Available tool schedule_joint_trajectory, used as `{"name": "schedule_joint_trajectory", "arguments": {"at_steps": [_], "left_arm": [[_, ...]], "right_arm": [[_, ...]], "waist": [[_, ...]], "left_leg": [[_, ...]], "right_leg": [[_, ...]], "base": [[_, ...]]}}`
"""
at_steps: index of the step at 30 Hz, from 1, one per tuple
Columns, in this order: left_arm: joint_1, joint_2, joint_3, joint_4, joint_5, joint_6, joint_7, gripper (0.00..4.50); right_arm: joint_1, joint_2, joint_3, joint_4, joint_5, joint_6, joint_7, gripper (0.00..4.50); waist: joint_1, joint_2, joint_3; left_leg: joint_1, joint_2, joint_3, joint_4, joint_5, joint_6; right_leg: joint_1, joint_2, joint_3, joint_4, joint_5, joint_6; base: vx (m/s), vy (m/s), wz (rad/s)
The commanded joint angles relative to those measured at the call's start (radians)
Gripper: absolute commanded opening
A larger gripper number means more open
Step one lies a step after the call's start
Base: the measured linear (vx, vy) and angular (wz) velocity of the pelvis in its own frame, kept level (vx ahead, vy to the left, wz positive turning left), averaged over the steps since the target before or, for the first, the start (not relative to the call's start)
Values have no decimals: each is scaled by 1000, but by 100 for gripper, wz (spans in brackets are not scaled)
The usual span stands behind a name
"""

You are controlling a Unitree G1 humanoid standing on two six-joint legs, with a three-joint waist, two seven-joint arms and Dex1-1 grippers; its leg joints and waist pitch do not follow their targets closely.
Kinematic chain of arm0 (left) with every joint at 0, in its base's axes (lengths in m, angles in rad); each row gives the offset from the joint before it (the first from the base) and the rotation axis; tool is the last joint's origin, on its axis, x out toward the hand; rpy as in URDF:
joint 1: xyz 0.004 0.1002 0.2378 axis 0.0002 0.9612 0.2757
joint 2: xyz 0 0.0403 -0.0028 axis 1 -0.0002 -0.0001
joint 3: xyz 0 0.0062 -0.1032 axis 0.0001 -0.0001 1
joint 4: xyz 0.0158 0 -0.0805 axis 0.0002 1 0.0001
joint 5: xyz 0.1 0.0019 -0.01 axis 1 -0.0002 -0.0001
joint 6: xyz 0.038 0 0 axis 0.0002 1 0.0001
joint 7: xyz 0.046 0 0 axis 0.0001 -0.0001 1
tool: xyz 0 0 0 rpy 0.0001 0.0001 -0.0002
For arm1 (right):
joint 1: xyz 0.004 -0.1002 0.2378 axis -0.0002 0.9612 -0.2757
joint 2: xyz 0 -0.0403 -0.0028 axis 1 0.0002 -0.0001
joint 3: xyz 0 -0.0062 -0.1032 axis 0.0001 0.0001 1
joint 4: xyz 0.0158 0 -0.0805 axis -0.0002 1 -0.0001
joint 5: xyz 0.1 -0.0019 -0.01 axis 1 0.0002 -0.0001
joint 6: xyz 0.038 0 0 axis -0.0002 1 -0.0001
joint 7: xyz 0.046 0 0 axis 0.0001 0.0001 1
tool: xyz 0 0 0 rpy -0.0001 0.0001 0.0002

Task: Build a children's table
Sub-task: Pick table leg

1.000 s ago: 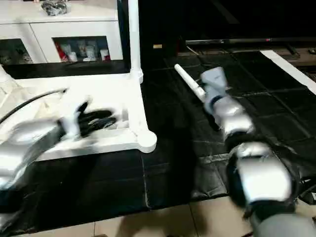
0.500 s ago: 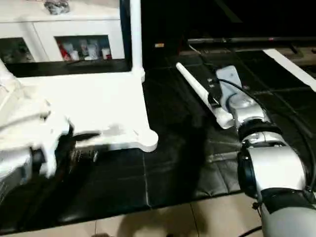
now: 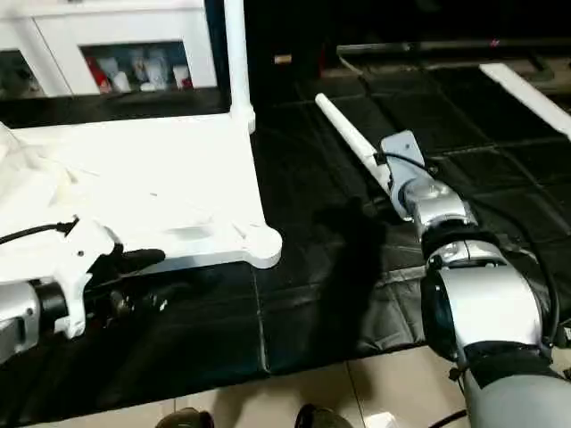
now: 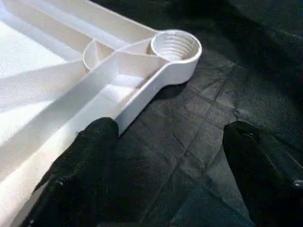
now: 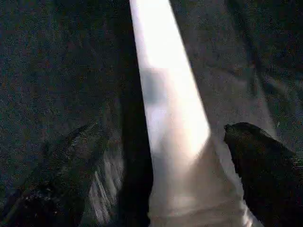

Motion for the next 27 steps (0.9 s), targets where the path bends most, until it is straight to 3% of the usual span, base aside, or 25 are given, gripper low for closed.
{"name": "schedule_joint_trajectory", "arguments": {"at_steps": [1,5,13,22,27], "left_arm": [[5,16,13,-31,-19,16,10,429],[0,19,13,-32,-29,24,14,446],[-7,31,1,-24,-50,21,18,446],[-19,45,-7,-20,-62,6,22,446],[-25,51,-12,-19,-69,1,23,446]], "right_arm": [[4,-6,-7,3,-9,20,-1,450],[-3,-11,-14,3,3,40,23,450],[-32,3,-3,7,8,186,218,450],[0,76,28,-6,-21,161,244,450],[-2,116,9,-13,-2,172,197,450]], "waist": [[1,-1,-57],[-2,-3,-51],[-1,0,-53],[-2,-4,-53],[-4,-6,-51]], "left_leg": [[0,29,-15,-59,-132,114],[4,31,-16,-62,-162,95],[5,32,-15,-60,-171,88],[5,35,-19,-63,-183,65],[11,31,-20,-63,-214,46]], "right_leg": [[70,-65,84,-54,-240,-138],[70,-67,83,-60,-292,-120],[73,-68,84,-61,-305,-133],[73,-76,86,-65,-358,-128],[70,-80,86,-75,-441,-89]], "base": [[0,0,0],[0,0,0],[0,0,0],[0,0,0],[0,0,0]]}}
